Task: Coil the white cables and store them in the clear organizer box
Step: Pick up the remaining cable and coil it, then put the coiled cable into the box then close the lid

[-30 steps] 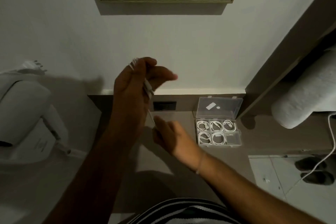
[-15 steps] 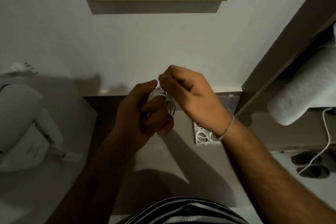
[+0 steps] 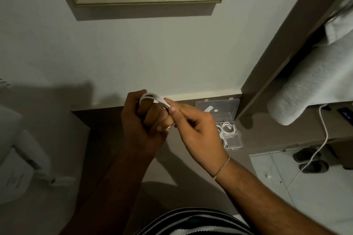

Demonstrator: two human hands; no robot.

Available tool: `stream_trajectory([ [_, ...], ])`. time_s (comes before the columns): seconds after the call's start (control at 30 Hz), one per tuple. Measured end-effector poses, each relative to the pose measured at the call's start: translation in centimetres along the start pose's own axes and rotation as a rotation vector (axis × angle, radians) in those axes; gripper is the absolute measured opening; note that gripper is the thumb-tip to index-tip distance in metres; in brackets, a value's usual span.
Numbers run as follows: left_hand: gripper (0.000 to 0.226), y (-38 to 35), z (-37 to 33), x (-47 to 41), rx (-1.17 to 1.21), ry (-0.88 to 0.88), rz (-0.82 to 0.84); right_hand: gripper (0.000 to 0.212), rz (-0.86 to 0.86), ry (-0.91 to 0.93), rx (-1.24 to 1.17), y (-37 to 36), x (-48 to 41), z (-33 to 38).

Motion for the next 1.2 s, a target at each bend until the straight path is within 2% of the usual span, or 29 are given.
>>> stream_trajectory([
  [0.1, 0.055, 1.0, 1.4, -0.3, 0.048, 0.028, 0.029, 0.027, 0.068, -0.056, 0.12, 1.0, 0.1, -1.5],
  [0.17, 0.054, 1.5, 2.8, -0.2, 0.092, 0.08, 0.057, 0.025, 0.136, -0.172, 0.093, 2.0, -0.1, -3.3],
  [0.27, 0.054, 3.9, 4.5, 0.1, -0.058, 0.148, -0.038, 0.021, 0.206, -0.332, 0.006, 2.9, 0.5, -5.8],
  [0.4, 0.063, 7.3, 7.5, 0.4, -0.265, 0.317, -0.158, 0.012, 0.128, -0.384, 0.069, 4.2, 2.0, -8.4],
  [0.53, 0.056, 8.5, 9.3, 0.1, -0.556, 0.511, -0.01, 0.01, -0.074, -0.489, 0.054, 7.3, 3.7, -11.3],
  [0.6, 0.049, 10.3, 9.6, -0.6, -0.798, 0.525, -0.024, 0.011, -0.158, -0.543, 0.047, 9.5, 4.6, -12.7],
  [0.67, 0.042, 11.4, 10.5, -1.5, -1.008, 0.511, -0.036, 0.01, -0.163, -0.548, 0.092, 11.1, 5.0, -13.7],
  [0.83, 0.026, 11.9, 15.3, -6.3, -1.126, 0.353, -0.009, 0.011, -0.255, -0.596, 0.21, 16.7, 4.4, -18.6],
  [0.93, 0.028, 13.2, 19.9, -9.5, -1.256, 0.276, 0.046, 0.01, -0.281, -0.611, 0.27, 20.8, 3.2, -22.2],
  [1.03, 0.026, 14.8, 24.5, -12.8, -1.389, 0.211, -0.011, 0.009, -0.288, -0.643, 0.352, 24.8, 1.9, -26.3],
  [1.1, 0.019, 15.9, 28.2, -15.1, -1.43, 0.258, -0.086, 0.011, -0.289, -0.686, 0.4, 27.6, 0.9, -29.5],
  [1.2, 0.019, 19.2, 33.3, -16.7, -1.323, 0.526, -0.235, 0.016, -0.227, -0.779, 0.428, 30.0, 0.1, -34.4],
])
Point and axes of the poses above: each hand's wrist, its own x-axis away from the middle knuckle, its own y-axis out of the back of the hand, z = x × y, the point moved 10 cm from there along -x, towards the middle knuckle, and after that the axes turned 5 degrees about -z, right-handed, at the moved point
